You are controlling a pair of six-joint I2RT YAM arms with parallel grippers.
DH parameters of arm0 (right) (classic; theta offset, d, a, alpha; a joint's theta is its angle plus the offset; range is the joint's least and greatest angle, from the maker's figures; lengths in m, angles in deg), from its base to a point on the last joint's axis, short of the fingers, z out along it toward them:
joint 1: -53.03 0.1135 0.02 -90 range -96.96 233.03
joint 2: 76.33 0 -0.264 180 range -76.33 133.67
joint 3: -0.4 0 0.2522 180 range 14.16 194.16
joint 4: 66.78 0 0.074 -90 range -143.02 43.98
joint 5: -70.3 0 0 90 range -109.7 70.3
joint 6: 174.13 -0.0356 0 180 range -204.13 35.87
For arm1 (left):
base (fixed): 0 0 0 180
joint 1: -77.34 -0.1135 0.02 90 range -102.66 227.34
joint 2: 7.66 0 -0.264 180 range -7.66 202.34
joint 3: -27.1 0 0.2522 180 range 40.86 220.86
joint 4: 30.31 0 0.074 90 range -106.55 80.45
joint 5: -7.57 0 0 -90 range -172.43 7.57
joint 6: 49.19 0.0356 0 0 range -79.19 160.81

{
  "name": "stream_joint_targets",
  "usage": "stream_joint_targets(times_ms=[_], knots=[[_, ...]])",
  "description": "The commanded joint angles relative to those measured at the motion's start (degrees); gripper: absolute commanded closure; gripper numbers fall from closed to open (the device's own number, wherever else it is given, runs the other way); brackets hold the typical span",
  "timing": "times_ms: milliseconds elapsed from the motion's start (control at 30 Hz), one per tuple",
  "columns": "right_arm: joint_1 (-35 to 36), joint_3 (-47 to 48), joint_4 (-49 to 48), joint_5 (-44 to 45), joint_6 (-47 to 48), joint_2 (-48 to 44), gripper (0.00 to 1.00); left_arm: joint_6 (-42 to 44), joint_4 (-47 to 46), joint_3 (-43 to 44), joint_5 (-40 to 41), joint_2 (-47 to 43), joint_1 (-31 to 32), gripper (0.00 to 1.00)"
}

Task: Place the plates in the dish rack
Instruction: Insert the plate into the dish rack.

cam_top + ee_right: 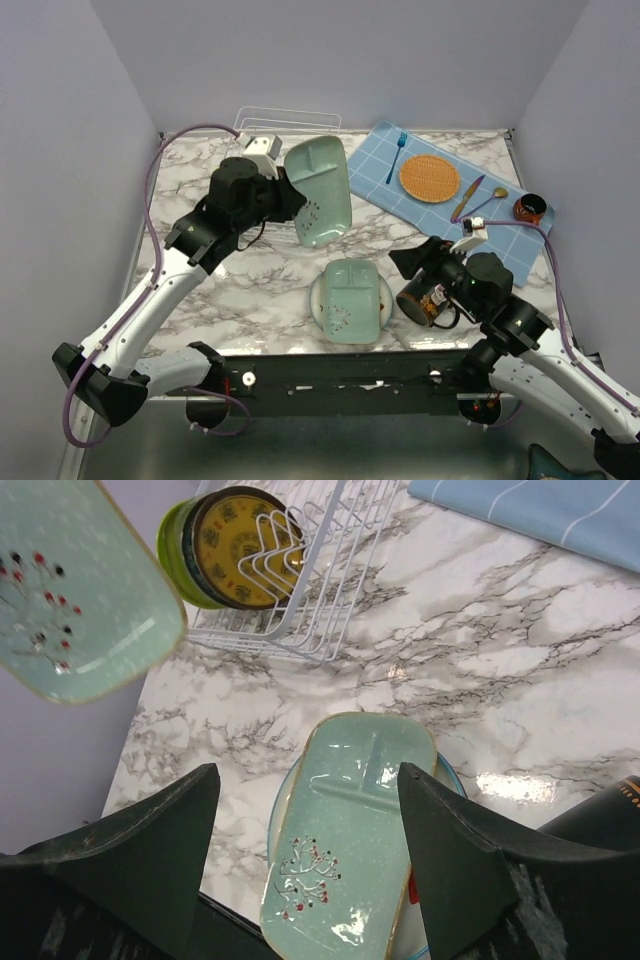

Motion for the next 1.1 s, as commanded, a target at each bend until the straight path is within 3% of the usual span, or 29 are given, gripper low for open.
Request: stream_joint_targets(times_ms=[0, 233, 567, 800, 1067], knots=[[0.0, -0.8, -2.0, -1.2, 3.9, 0.1, 0.2, 5.0, 0.0, 8.9, -0.3, 1.9, -2.2, 1.0], [0.0, 3.9, 0.9, 4.7, 7.2, 6.0, 0.19, 4.5, 1.3, 9.2, -8.5, 3.4, -2.2, 1.0], [0.0, 9.1, 0.6, 11.9, 9.0, 19.3, 0.19, 1.6, -4.6, -0.3, -18.6, -0.9, -2.2, 1.0], [0.0, 9.3, -2.7, 7.9, 7.4, 25.9, 0.18, -0.2, -8.3, -1.7, -21.8, -0.9, -2.2, 1.0], [0.1, 8.3, -6.9, 3.4, 6.0, 25.1, 0.18, -1.5, -11.8, -2.3, -23.2, 0.8, -2.2, 1.0]])
